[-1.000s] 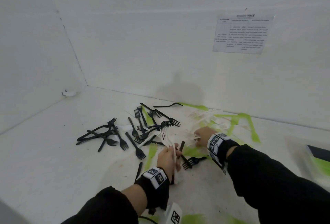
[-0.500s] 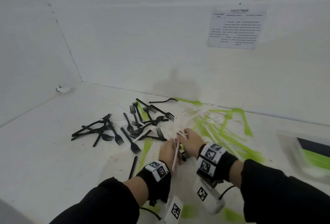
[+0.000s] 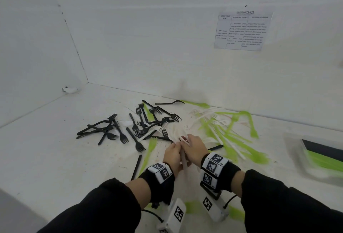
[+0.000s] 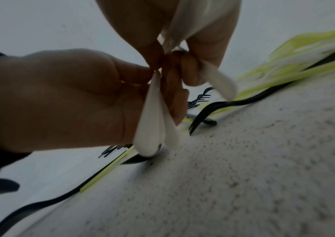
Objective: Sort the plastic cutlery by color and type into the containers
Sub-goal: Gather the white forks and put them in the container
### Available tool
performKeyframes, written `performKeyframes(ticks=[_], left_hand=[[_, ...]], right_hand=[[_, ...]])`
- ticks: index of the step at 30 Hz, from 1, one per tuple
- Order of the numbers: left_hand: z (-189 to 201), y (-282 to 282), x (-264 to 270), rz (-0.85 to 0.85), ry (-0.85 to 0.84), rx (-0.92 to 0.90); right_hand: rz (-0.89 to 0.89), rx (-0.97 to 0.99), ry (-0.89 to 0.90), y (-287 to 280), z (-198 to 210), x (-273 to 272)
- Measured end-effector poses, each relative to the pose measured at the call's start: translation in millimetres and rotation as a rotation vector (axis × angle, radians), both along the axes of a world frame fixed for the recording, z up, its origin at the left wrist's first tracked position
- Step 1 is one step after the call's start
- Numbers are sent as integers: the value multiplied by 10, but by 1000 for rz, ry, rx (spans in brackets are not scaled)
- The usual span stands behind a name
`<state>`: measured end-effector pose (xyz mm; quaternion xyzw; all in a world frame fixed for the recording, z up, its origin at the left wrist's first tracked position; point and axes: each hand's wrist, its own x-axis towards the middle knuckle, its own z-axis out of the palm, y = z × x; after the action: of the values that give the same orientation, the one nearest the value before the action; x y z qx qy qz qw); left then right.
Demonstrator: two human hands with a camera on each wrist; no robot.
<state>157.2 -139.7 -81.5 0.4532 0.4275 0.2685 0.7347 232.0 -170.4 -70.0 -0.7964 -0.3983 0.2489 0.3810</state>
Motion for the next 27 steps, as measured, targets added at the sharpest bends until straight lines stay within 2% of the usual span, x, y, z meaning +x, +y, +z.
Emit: performKeyframes(ticks=[3, 7, 9, 11, 13, 15, 17, 21, 24, 27], left_hand=[[-48, -56, -17, 32, 16, 69], [-57, -128, -59, -35, -22, 16], [-16, -164, -83, -81, -50, -30], [9, -179, -115, -104, -102, -80], [29, -154, -155, -104, -84, -82], [-22, -77, -169, -78, -8, -41], [-25, 17, -191, -44, 46, 22], [4, 237, -244, -13, -30, -38], [53, 338, -284, -36, -87, -91], [75, 450, -353, -34, -57, -109]], right_hand=[[-74, 58, 96, 13, -21, -16], [-70, 43, 109, -34, 20, -109], [-90, 43, 178, -33, 12, -213], [-157, 58, 226, 7, -19, -305], [-217, 52, 257, 51, -29, -356], [-211, 31, 237, 84, -6, -363], [-163, 28, 143, 118, 32, -355], [-129, -19, 16, 190, 118, -356], [-127, -20, 24, 262, 146, -388], [-139, 26, 31, 342, 134, -407]])
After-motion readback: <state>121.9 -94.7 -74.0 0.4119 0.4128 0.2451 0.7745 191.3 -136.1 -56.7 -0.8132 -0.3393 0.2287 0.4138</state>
